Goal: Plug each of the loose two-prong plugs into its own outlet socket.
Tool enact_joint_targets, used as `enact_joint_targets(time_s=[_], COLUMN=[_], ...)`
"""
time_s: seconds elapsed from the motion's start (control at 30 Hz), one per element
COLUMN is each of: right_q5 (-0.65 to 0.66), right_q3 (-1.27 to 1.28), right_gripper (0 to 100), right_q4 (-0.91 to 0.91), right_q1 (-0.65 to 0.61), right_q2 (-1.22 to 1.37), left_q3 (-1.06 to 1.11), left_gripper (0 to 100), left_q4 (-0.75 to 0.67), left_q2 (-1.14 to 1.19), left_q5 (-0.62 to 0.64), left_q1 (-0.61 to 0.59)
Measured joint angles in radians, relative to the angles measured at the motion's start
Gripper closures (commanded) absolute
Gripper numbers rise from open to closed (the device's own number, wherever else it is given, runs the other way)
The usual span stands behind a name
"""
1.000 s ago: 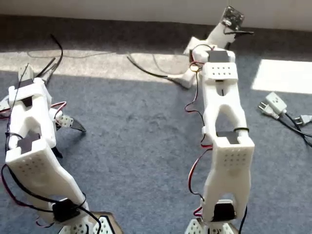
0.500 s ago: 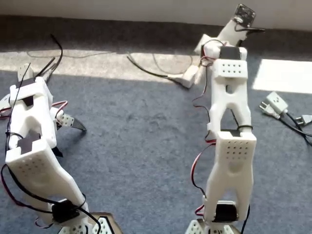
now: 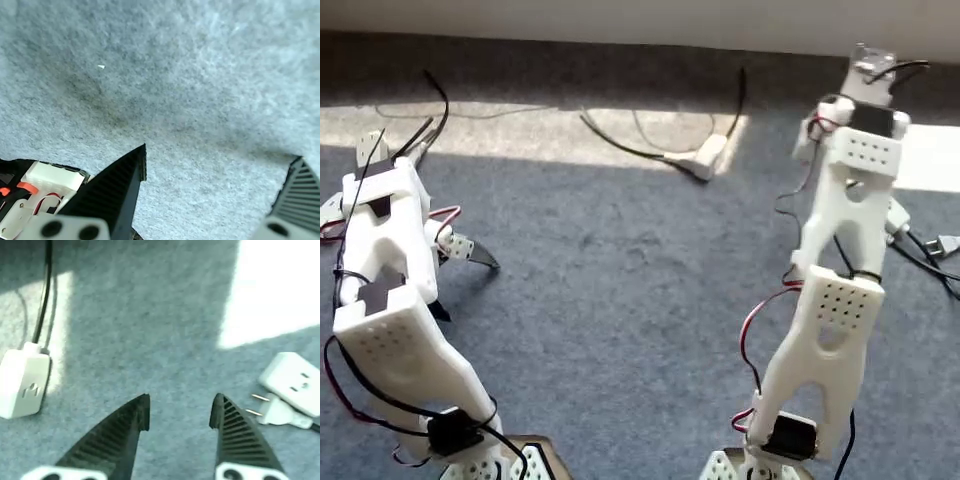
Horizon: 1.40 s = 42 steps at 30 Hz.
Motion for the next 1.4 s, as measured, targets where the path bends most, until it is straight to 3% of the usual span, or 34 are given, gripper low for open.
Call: enact_joint_targets(time_s=[0.2, 0.33, 0.6, 0.97, 1.2, 1.4], right_q5=[0.275, 0.351, 0.566, 0.588, 0.628, 0.629], right_q3=[-0.123, -0.13, -0.13, -0.133, -0.178, -0.244], right_gripper=[79.3, 79.3, 79.3, 79.3, 79.3, 79.3], right_q4=[0.109, 0.064, -0.029, -0.227, -0.233, -0.117], right_q1=[0.236, 0.387, 0.54, 0.709, 0.706, 0.678], right_q2=[0.0, 0.054, 0.199, 0.298, 0.387, 0.4], left_q3=[0.0, 0.0, 0.0, 0.0, 0.002, 0.002], left_gripper=[58, 58, 58, 58, 58, 58], left_q4=[0.0, 0.0, 0.0, 0.0, 0.0, 0.0], left_q2=[0.0, 0.0, 0.0, 0.0, 0.0, 0.0], left_q5=[0.0, 0.0, 0.0, 0.0, 0.0, 0.0], left_q1=[0.0, 0.0, 0.0, 0.0, 0.0, 0.0])
